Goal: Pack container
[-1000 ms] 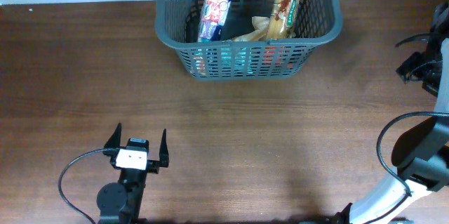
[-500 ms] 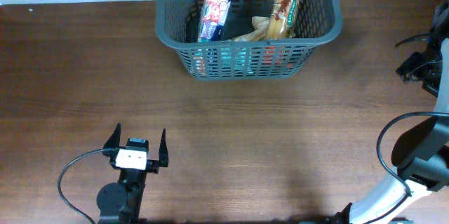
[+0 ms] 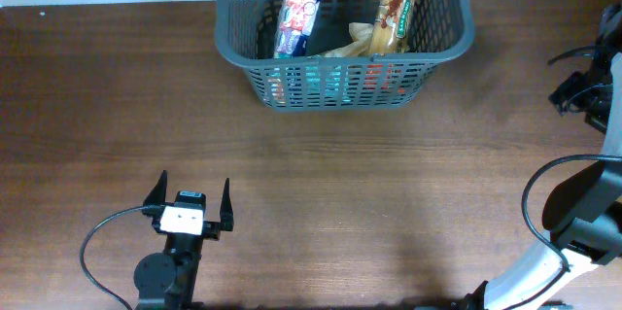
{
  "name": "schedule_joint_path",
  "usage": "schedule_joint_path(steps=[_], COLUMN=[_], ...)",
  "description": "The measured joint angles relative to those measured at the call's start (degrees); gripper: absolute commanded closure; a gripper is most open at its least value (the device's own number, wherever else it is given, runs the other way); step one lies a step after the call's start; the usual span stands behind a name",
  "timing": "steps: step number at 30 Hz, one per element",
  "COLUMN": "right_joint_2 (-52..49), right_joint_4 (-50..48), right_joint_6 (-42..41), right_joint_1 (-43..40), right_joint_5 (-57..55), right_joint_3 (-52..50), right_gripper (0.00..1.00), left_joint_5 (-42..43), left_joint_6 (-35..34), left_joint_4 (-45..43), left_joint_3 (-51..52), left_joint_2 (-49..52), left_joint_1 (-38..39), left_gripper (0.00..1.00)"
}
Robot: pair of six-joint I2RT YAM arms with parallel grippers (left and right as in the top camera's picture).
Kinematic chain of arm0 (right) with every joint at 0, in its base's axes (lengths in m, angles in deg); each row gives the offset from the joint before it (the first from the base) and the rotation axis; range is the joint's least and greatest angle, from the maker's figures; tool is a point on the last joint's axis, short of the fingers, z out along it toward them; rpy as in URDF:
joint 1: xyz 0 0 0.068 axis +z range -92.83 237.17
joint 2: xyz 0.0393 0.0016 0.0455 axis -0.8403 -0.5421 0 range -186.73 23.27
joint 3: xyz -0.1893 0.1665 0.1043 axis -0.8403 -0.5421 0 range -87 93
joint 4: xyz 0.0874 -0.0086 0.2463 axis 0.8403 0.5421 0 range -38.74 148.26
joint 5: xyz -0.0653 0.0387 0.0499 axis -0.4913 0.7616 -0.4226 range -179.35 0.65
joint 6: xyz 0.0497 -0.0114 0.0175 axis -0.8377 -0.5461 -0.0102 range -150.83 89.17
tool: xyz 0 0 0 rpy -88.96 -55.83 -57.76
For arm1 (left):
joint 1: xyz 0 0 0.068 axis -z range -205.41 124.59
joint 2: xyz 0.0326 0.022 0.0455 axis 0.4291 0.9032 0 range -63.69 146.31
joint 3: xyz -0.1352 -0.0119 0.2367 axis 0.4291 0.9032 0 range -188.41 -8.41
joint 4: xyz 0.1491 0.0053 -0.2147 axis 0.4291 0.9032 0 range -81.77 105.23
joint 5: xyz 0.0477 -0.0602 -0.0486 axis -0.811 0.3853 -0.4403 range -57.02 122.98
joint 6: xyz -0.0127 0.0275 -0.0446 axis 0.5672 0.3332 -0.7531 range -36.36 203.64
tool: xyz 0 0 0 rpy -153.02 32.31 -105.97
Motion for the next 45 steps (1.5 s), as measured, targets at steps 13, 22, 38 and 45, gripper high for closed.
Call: schedule_joint_path(steps=[13,22,38,45], right_joint_2=[0.0,0.0,16.8,27.6], right_joint_4=[0.0,0.0,-20.3,-22.2], right_joint_6=[0.0,0.0,0.0,0.0], right_joint_1=[0.0,0.0,8.3,14.6], right_joint_5=[0.0,0.0,-0.9,-4.8], right_joint_3=[0.0,0.0,-0.6,-1.4], right_gripper=[0.01,0.01,0.01,0.01], left_joint_5=[0.0,0.0,0.0,0.0], left_joint_6=[0.0,0.0,0.0,0.0], left_joint_4=[0.0,0.0,0.0,0.0], left_joint_3=[0.0,0.0,0.0,0.0], left_joint_2=[0.0,0.0,0.0,0.0], left_joint_1=[0.0,0.0,0.0,0.0], left_gripper=[0.01,0.01,0.01,0.01])
